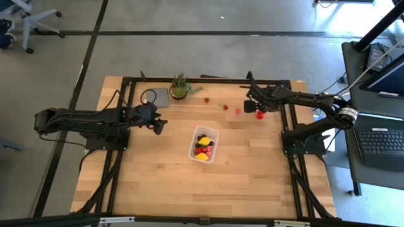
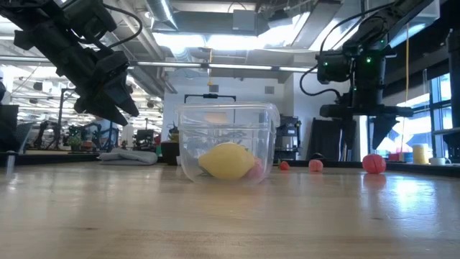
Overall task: Pick and placing Produce into tupperware
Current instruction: Put the red strawberry into the transparent bin
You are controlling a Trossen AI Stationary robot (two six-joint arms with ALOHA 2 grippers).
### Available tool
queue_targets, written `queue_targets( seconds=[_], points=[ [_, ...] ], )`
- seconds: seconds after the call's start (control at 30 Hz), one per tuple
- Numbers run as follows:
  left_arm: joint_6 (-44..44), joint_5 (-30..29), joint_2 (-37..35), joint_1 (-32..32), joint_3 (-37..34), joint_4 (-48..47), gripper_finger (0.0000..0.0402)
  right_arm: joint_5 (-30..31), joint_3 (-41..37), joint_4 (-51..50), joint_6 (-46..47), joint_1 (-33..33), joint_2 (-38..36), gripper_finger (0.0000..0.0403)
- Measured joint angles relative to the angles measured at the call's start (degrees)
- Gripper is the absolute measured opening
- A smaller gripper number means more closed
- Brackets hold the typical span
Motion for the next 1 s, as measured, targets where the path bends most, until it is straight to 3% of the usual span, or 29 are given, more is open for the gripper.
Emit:
queue_targets(
  seconds=[0.17,0.47,0.77,1.0],
  points=[
    [0.0,-0.01,0.0,-0.02,0.0,-0.01,0.0261,0.18,0.0,-0.37,-1.66,-0.4,0.0,0.0291],
    [0.01,0.0,0.0,0.0,0.0,-0.02,0.0261,-0.59,0.0,0.16,-2.33,-0.4,0.01,0.0353],
    [0.02,-0.01,0.01,-0.02,0.0,-0.02,0.0261,-0.4,-0.01,-0.34,4.32,0.3,0.63,0.0353],
    [0.0,0.01,0.0,-0.01,0.0,-0.02,0.0261,-0.3,-0.04,-0.64,7.56,0.31,5.66,0.0353]
  ],
)
